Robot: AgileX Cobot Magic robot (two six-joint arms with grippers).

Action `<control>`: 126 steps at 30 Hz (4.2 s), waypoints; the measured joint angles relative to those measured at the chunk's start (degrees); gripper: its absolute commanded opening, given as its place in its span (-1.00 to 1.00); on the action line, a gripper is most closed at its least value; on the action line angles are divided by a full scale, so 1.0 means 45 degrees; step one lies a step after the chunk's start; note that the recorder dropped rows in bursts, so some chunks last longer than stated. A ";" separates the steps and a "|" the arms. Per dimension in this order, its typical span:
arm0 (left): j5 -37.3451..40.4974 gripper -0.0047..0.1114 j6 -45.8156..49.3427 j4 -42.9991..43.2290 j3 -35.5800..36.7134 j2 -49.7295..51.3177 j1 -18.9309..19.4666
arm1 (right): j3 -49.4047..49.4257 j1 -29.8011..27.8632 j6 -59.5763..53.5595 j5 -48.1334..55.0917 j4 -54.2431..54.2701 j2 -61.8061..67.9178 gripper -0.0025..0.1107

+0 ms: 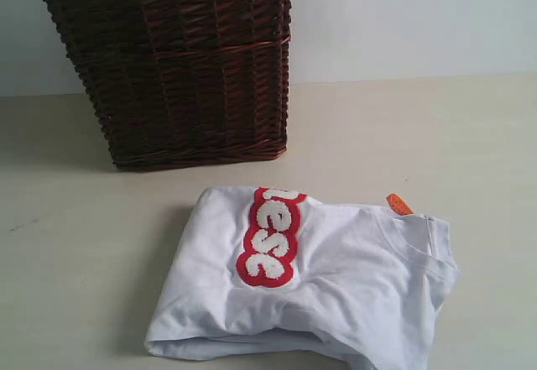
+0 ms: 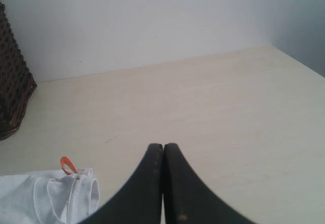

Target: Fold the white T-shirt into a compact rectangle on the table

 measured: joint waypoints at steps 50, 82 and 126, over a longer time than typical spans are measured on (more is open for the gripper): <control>-0.0096 -0.92 0.3430 0.0315 0.0001 0.0003 -0.2083 | 0.0000 0.0000 0.0000 0.0000 0.0000 0.0000 -0.96; -0.0096 -0.92 0.4182 0.0339 0.0001 0.0003 -0.2093 | 0.0533 0.0000 -0.1128 -0.0349 0.0691 -0.1511 -0.96; -0.0069 -0.92 0.4180 0.0339 0.0001 -0.0006 -0.2093 | 0.0533 0.0967 -0.2697 0.1891 0.0581 -0.1852 -0.96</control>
